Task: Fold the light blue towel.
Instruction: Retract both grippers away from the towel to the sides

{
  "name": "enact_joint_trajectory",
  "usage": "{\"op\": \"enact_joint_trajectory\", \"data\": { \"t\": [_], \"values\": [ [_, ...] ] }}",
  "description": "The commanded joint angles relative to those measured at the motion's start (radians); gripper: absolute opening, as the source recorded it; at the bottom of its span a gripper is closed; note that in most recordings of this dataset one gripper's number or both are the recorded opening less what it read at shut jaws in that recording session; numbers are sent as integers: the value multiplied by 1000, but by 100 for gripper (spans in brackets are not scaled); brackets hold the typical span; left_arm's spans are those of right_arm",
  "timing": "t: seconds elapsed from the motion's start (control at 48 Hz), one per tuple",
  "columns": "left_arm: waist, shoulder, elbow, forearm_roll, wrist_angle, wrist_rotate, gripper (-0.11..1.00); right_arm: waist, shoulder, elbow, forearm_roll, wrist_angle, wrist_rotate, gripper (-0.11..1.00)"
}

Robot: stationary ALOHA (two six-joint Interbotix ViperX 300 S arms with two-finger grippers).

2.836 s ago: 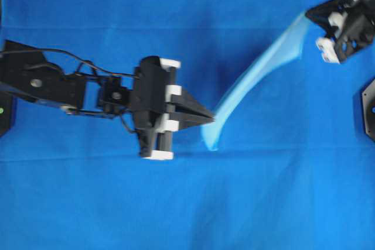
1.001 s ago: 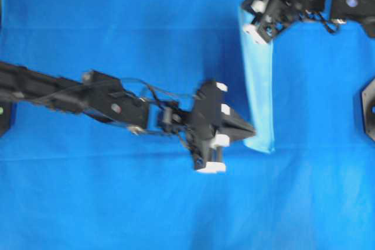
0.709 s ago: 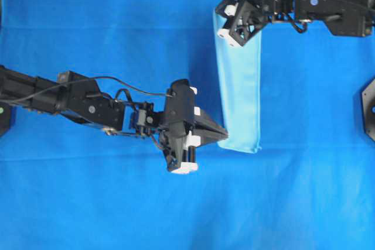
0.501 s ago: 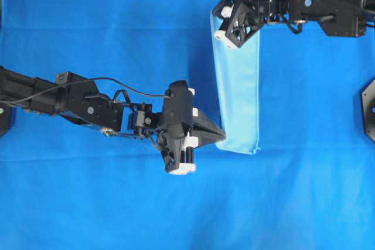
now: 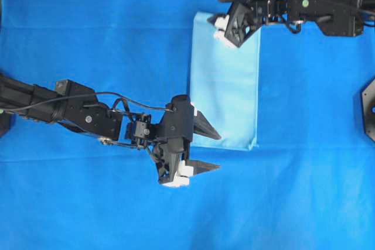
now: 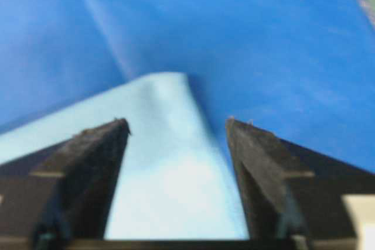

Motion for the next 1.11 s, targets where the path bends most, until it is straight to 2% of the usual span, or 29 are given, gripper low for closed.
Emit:
{"op": "enact_joint_trajectory", "data": {
  "t": [0.0, 0.063, 0.188, 0.355, 0.459, 0.563, 0.792, 0.938, 1.084],
  "values": [
    [0, -75, -14, 2, 44, -2, 73, 9, -43, -2, -3, 6, -2, 60],
    [2, -109, -12, 3, 83, 3, 72, 18, -67, 6, -5, 9, -2, 57],
    [15, -184, 3, 6, 144, 21, 71, 43, -152, 41, -5, 28, -3, 58],
    [67, -307, 87, 8, 150, 58, 71, 67, -302, 132, -5, 31, 0, 58],
    [112, -379, 160, 8, 104, 91, 71, 80, -422, 221, -3, 3, 5, 58],
    [158, -445, 252, 8, 8, 118, 71, 86, -538, 313, -3, -58, 9, 58],
    [218, -568, 407, 8, -106, 137, 72, 97, -788, 483, 6, -135, 11, 58],
    [250, -635, 482, 8, -115, 137, 71, 95, -859, 565, 17, -173, 11, 58],
    [264, -637, 488, 8, -117, 135, 71, 97, -834, 583, 28, -192, 12, 58]
  ]
}}
